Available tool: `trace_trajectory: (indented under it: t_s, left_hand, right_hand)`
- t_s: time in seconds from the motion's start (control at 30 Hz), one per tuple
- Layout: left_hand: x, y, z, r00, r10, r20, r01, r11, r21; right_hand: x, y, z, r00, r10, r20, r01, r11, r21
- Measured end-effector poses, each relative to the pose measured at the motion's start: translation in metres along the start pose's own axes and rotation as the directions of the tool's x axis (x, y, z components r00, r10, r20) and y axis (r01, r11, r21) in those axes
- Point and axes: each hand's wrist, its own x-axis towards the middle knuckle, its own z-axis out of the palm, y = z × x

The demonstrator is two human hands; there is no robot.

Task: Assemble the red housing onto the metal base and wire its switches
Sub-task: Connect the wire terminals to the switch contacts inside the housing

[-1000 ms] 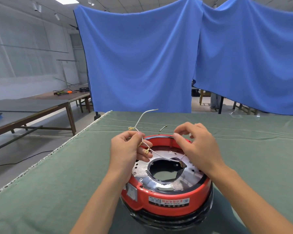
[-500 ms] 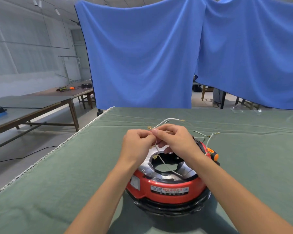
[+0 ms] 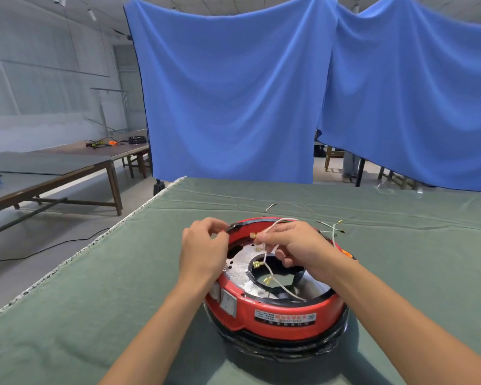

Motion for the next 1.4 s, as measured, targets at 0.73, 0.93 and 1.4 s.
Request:
trace_trajectory:
  t_s: [0.73,0.93,1.4]
  left_hand:
    - [0.008,-0.026,0.006,0.953,-0.240,0.183,0.301,0.804,-0.514]
    - [0.010,-0.023,0.006,0.904,-0.351,0.246,0.426,0.676,-0.602]
    - [0.008,-0.013,-0.003,0.975,-0.222,-0.028,0.121,0.627,-0.770]
  right_hand:
    - [0.032,0.002,0.024,0.932,0.273,0.238,-0.240,0.958,-0.158]
    - [0.041,-0.005,0.023,0.933,0.304,0.190,-0.267,0.943,-0.197]
    - [0.028,-0.024,0.032,0.987,0.101,0.123,-0.081,0.984,-0.158]
